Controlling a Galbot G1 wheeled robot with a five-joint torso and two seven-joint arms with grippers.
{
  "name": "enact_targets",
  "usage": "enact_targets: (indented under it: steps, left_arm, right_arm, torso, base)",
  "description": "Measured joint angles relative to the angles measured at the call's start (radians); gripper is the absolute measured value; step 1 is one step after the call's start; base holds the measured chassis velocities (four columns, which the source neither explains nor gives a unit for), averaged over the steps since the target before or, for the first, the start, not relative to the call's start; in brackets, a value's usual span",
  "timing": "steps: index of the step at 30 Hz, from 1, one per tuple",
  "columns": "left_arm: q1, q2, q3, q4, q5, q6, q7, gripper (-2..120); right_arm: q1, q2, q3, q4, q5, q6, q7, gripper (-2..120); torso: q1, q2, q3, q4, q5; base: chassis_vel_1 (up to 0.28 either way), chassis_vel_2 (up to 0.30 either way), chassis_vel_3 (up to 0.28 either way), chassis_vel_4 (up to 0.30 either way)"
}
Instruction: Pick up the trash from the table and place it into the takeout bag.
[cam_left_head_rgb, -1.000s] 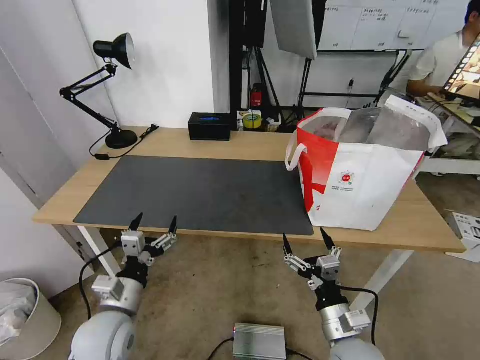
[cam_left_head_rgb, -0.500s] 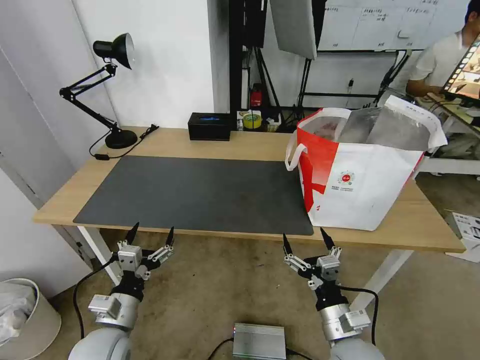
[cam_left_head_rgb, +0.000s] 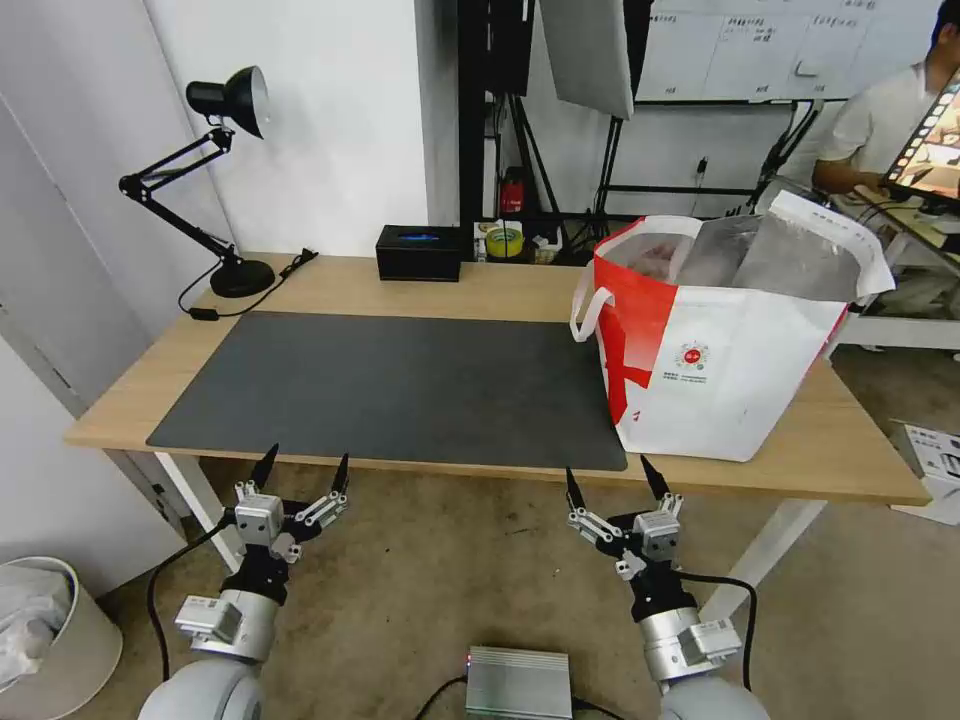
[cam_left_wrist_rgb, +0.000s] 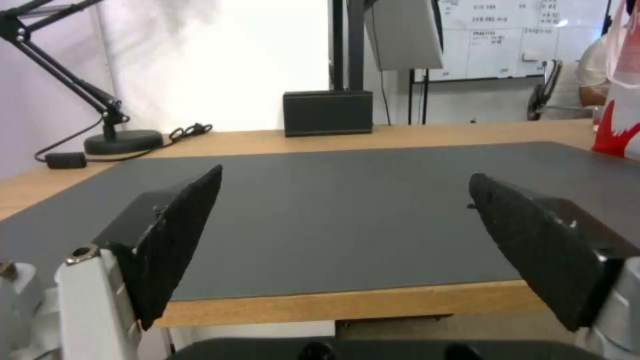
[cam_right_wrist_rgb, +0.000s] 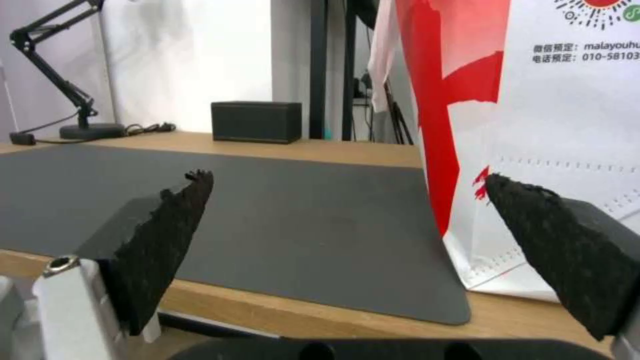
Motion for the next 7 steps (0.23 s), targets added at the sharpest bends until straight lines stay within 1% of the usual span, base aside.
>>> enact_targets:
  steps: [7]
  left_arm:
    - [-0.002, 0.001, -0.001, 0.002, 0.001, 0.0, 0.001, 100]
  right_arm:
    - [0.0, 0.0, 0.0, 0.0, 0.0, 0.0, 0.0, 100]
  torso:
    - [0.0, 0.0, 0.0, 0.0001, 0.0]
  base:
    - [0.0, 0.0, 0.0, 0.0]
